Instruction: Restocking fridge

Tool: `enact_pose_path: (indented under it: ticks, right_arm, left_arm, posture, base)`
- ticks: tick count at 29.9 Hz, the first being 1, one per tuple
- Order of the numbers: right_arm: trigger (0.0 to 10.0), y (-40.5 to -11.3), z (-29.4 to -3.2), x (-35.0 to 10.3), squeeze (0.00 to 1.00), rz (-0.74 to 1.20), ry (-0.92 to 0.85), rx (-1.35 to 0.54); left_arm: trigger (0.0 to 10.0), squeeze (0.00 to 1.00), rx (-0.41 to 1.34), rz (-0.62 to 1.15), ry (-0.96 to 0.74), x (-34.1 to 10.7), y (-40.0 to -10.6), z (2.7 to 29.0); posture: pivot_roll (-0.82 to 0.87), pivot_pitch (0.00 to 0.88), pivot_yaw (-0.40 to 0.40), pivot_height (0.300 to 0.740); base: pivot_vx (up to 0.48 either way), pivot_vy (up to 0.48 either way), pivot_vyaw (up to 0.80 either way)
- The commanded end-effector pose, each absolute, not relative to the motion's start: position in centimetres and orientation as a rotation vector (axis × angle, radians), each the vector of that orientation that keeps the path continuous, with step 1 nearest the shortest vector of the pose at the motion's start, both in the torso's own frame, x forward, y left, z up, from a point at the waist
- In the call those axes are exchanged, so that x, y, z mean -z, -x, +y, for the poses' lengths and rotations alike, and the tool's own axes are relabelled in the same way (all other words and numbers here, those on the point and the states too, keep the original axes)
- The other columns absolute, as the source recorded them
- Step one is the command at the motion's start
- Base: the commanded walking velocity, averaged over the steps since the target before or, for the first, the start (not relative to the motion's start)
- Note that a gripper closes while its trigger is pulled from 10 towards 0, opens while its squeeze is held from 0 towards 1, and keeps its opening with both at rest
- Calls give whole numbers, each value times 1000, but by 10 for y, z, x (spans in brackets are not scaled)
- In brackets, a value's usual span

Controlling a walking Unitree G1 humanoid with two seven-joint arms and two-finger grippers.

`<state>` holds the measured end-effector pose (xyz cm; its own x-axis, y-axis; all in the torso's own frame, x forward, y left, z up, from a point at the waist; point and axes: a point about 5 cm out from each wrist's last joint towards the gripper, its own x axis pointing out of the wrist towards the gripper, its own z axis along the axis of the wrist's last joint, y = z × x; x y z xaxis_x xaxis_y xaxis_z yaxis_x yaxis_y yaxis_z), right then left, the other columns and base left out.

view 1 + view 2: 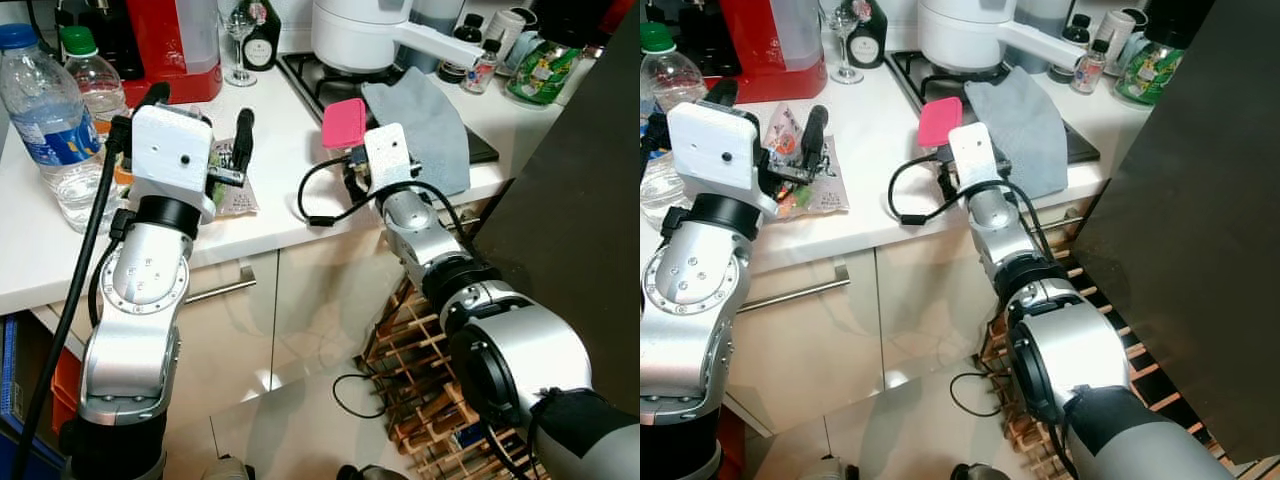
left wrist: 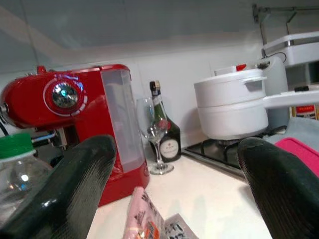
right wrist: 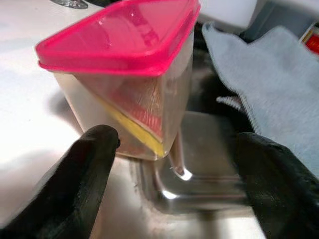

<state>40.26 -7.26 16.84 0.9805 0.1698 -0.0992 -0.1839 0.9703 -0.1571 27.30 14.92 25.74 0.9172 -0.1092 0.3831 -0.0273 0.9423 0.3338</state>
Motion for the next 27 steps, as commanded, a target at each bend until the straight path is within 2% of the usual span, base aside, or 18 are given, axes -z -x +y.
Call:
enact_pose_path:
  ticks: [1,10,11,15,16,17,20,27]
  right_arm:
    - [0,-405,-73,-176,0,83,131,-172]
    - [0,-406,-74,-179,0,60,100,-166]
    - [10000,-408,-77,-190,0,-16,134,-141]
    - [10000,-409,-78,-198,0,-73,158,-125]
    - [10000,-404,-97,-217,1000,-307,198,-33]
    - [10000,-404,-97,-217,1000,-307,198,-33]
    - [10000,-387,-129,-214,1000,-448,234,72]
    - [10000,-352,-163,-181,1000,-401,234,153]
  left_arm:
    - [10000,0,52,-420,-352,-260,-270,146]
    - [10000,0,63,-428,-346,-261,-271,142]
    - [10000,0,89,-449,-344,-262,-271,136]
    - [10000,0,108,-465,-343,-264,-272,132]
    - [10000,0,169,-454,-346,-257,-277,117]
    - [10000,0,169,-454,-346,-257,-277,117]
    - [10000,0,232,-404,-338,-244,-285,105]
    - [10000,0,252,-352,-307,-232,-293,105]
  posture:
    - [241,86,-107,740]
    - [228,75,-108,740]
    - [196,58,-109,740]
    - [196,58,-109,740]
    - [128,22,-113,740]
    - [128,22,-113,740]
    - [84,0,-107,740]
    - [52,0,-84,740]
  base:
    - [0,0,0]
    - [0,0,0]
    - [0,0,0]
    - [0,0,0]
    - [0,0,0]
    - [0,0,0]
    - [0,0,0]
    - [0,0,0]
